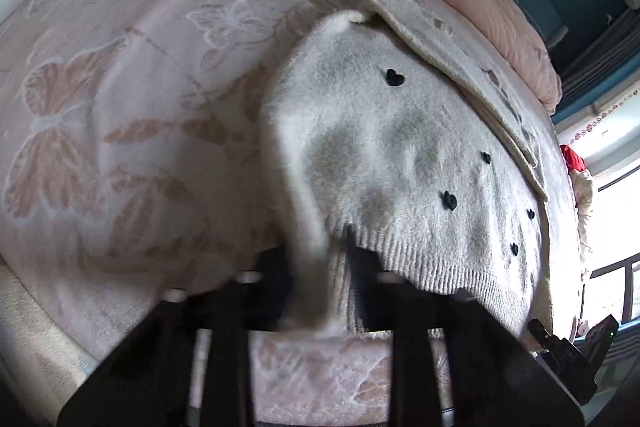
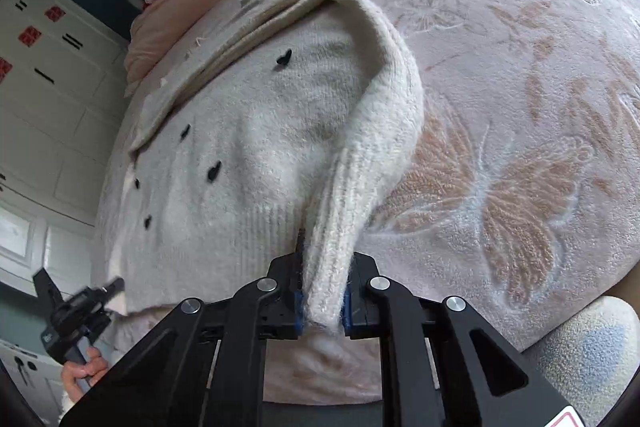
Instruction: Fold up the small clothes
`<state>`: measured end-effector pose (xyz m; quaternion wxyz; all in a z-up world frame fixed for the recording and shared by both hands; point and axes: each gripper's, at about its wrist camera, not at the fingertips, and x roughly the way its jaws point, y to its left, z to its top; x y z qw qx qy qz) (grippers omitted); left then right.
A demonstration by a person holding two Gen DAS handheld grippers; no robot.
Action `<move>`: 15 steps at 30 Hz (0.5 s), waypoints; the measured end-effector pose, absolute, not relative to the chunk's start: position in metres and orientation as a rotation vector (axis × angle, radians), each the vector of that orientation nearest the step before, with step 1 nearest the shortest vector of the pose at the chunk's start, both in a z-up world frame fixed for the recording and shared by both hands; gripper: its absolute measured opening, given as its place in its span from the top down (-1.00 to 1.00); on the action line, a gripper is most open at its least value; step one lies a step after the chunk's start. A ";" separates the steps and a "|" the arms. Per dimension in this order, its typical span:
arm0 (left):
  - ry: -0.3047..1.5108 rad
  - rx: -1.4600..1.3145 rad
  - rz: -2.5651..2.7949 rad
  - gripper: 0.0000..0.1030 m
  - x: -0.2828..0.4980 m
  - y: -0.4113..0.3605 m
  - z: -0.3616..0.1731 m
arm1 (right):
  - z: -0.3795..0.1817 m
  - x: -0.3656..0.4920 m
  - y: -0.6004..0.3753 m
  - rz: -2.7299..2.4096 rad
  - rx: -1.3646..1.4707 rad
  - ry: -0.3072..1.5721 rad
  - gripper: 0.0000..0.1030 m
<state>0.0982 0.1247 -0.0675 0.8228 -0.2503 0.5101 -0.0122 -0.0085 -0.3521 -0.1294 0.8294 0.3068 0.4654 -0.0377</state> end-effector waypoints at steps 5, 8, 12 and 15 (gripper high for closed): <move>1.021 -0.579 -0.062 0.87 0.076 0.145 -0.029 | -0.072 -0.025 -0.349 -0.032 0.557 0.920 0.81; 0.995 -0.527 -0.117 0.88 0.057 0.147 0.000 | -0.049 -0.041 -0.344 -0.007 0.458 0.943 0.84; 1.021 -0.426 -0.160 0.88 0.016 0.145 0.023 | -0.043 -0.075 -0.341 0.023 0.308 1.044 0.85; 1.066 -0.383 -0.189 0.88 -0.023 0.142 0.025 | -0.051 -0.113 -0.341 0.047 0.266 1.128 0.85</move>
